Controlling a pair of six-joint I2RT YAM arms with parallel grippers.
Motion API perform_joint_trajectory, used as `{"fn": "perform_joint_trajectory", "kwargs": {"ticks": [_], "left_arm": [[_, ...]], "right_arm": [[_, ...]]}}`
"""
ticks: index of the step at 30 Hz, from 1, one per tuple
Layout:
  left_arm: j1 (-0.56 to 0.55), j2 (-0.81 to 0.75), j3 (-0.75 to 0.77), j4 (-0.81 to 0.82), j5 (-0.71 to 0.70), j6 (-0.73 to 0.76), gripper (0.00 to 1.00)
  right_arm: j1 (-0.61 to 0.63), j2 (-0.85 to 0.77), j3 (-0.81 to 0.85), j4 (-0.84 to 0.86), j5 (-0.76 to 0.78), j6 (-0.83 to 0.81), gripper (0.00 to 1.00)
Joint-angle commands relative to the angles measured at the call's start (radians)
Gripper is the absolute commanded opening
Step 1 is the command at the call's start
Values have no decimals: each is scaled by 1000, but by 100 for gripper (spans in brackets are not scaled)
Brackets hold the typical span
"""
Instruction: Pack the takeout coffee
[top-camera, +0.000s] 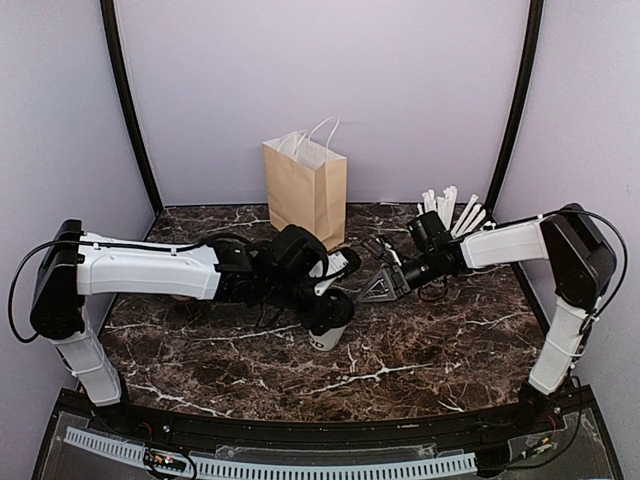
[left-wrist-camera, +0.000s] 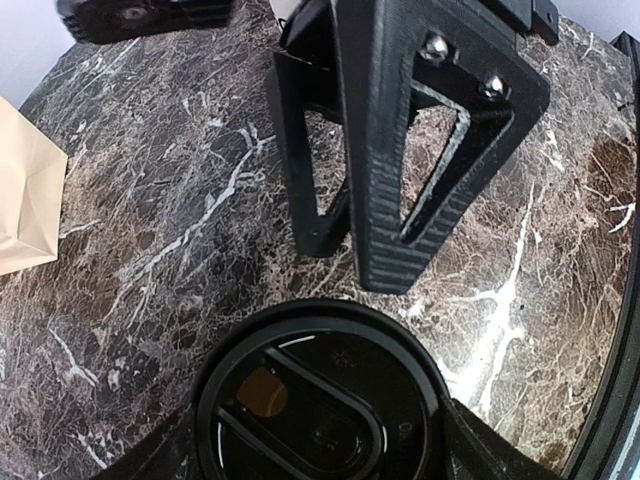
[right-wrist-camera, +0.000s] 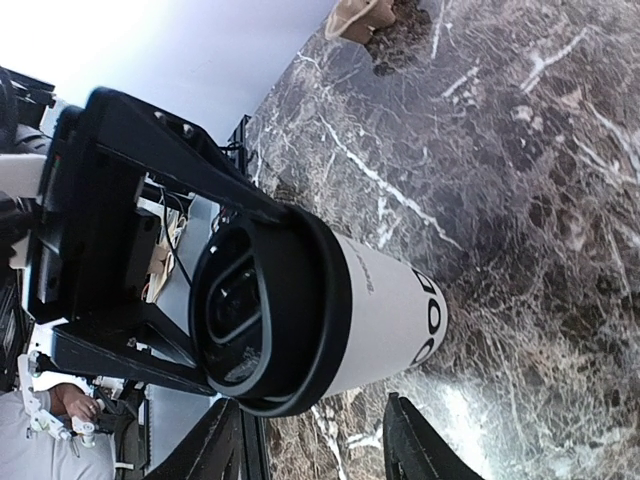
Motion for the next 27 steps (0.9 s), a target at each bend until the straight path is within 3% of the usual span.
{"fn": "perform_joint_trajectory", "kwargs": {"ticks": [1, 27], "left_arm": [[-3, 11, -47, -127, -19, 25, 81], [-3, -131, 81, -197, 1, 89, 82]], "right_arm": [[7, -1, 33, 54, -45, 20, 50], [16, 14, 53, 24, -56, 2, 51]]}}
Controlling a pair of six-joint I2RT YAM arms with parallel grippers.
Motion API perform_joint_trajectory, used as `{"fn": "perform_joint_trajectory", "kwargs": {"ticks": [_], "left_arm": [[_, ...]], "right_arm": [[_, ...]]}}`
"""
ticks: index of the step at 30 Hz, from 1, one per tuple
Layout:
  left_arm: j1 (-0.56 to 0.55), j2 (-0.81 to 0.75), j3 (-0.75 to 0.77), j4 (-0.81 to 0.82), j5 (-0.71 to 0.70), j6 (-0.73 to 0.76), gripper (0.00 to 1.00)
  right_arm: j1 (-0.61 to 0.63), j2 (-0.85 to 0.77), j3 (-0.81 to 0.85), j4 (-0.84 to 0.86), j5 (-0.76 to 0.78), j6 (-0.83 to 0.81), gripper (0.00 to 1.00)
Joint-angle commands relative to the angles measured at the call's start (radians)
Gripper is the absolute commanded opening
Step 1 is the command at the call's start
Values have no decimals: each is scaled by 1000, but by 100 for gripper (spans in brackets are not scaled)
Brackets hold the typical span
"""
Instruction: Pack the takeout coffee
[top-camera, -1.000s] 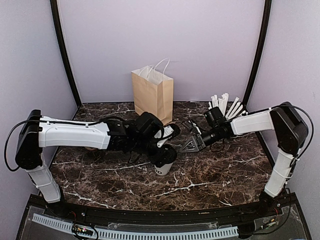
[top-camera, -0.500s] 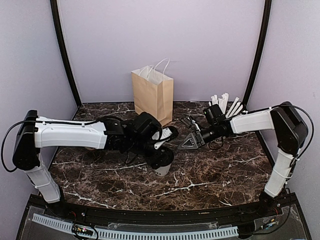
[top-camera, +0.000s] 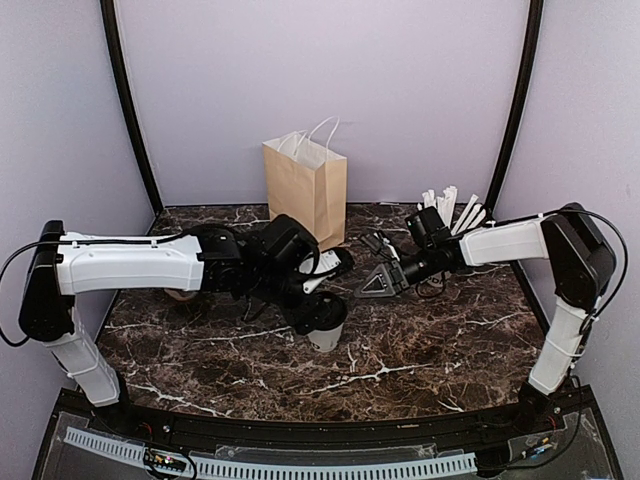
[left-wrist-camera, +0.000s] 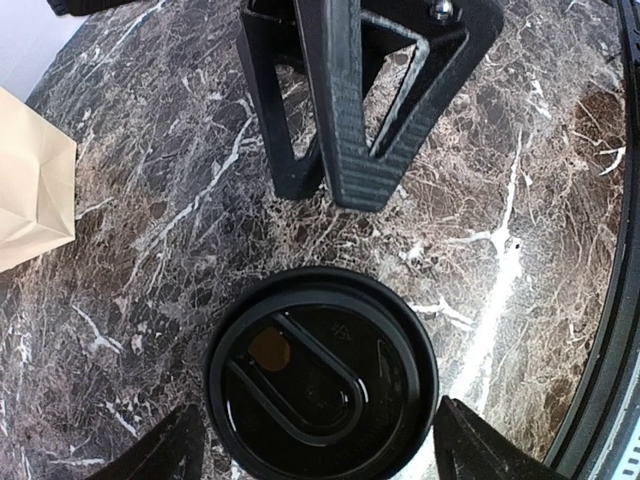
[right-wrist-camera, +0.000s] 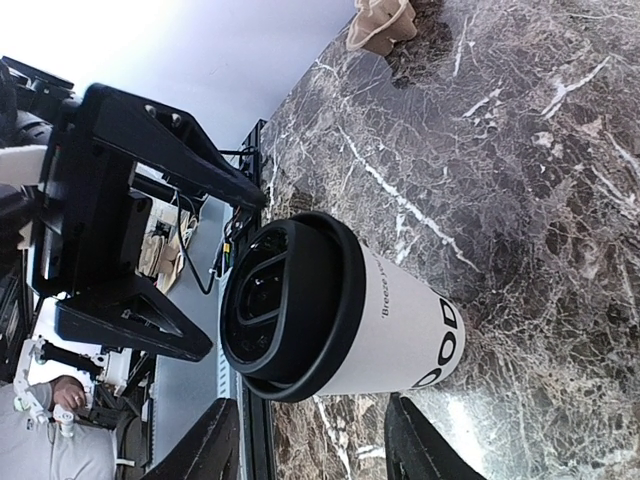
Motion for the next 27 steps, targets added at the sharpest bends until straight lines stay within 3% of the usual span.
{"fn": "perform_joint_trajectory", "kwargs": {"ticks": [1, 4, 7, 10, 14, 20, 27], "left_arm": [[-2, -71, 47, -42, -25, -7, 82], [-2, -109, 37, -41, -123, -117, 82], [0, -189, -18, -23, -222, -394, 81], [9, -300, -141, 59, -202, -650, 76], [47, -404, -297, 172, -97, -859, 71], [112, -421, -501, 404, 150, -1018, 70], [140, -388, -573, 542, 253, -1069, 70]], "right_arm": [[10, 15, 25, 5, -26, -4, 50], [14, 21, 40, -4, -26, 13, 48], [27, 35, 54, -4, -36, 58, 47], [40, 43, 64, -8, -55, 96, 45], [49, 52, 66, -25, -67, 117, 44], [51, 67, 66, -25, -66, 127, 39], [52, 94, 66, -17, -62, 138, 35]]}}
